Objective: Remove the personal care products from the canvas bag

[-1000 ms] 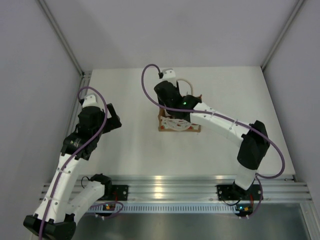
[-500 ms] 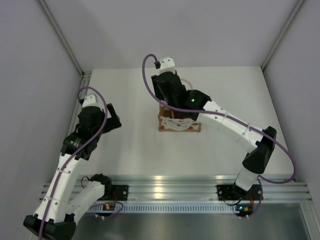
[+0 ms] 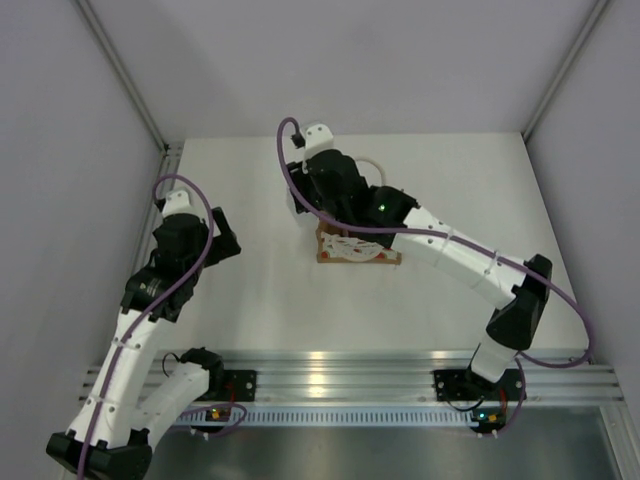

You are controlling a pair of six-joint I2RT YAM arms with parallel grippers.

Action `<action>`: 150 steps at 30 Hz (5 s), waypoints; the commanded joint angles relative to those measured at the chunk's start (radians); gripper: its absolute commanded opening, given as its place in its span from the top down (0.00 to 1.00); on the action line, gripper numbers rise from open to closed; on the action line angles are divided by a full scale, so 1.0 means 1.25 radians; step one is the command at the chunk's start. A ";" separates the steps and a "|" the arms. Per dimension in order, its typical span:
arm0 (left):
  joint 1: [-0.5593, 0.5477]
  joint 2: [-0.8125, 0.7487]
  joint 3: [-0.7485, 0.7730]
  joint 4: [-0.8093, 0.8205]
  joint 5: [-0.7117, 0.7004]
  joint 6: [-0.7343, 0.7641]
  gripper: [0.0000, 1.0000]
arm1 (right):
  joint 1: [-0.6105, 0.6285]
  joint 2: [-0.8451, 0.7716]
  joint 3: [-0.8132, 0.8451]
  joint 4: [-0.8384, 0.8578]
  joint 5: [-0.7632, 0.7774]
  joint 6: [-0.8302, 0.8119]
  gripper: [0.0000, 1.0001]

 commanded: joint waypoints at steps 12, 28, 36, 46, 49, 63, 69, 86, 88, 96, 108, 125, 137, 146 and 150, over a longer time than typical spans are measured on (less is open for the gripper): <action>-0.001 -0.057 -0.007 0.006 -0.079 -0.016 0.02 | 0.034 0.135 -0.034 0.260 -0.059 0.015 1.00; -0.001 -0.068 -0.008 0.006 -0.090 -0.020 0.02 | 0.044 0.263 -0.062 0.351 -0.125 0.015 1.00; -0.002 -0.071 -0.008 0.006 -0.089 -0.019 0.02 | 0.044 0.284 -0.071 0.351 -0.127 0.003 0.81; -0.002 -0.072 -0.008 0.007 -0.089 -0.020 0.02 | 0.044 0.253 -0.092 0.348 -0.146 -0.008 0.34; -0.002 -0.072 -0.008 0.007 -0.089 -0.020 0.02 | 0.043 0.234 -0.095 0.347 -0.144 -0.012 0.29; -0.001 -0.082 -0.006 0.008 -0.059 -0.017 0.02 | 0.027 0.046 -0.165 0.296 -0.116 -0.031 0.21; -0.002 -0.061 0.032 0.009 0.030 -0.007 0.02 | -0.011 -0.071 -0.212 0.201 -0.074 -0.016 0.21; -0.258 0.379 0.384 0.019 0.182 -0.015 0.02 | -0.222 -0.446 -0.500 0.090 -0.075 0.077 0.24; -0.288 0.426 0.409 0.020 0.141 -0.021 0.03 | -0.224 -0.483 -0.515 0.088 -0.076 0.077 0.24; -0.309 0.617 0.459 0.030 0.036 -0.048 0.14 | -0.224 -0.554 -0.554 0.087 -0.149 0.074 0.26; -0.309 0.710 0.368 0.105 0.038 -0.072 0.37 | -0.222 -0.438 -0.465 0.088 -0.210 0.081 0.29; -0.309 0.689 0.279 0.177 0.041 -0.252 0.89 | -0.199 -0.096 -0.209 -0.042 -0.057 0.140 0.33; -0.310 0.673 0.246 0.200 0.035 -0.313 1.00 | -0.199 -0.011 -0.190 -0.042 -0.023 0.150 0.33; -0.309 0.658 0.241 0.198 0.031 -0.326 1.00 | -0.197 0.076 -0.164 -0.042 -0.009 0.172 0.33; -0.307 0.644 0.232 0.198 0.020 -0.331 1.00 | -0.193 0.095 -0.163 -0.042 0.017 0.187 0.33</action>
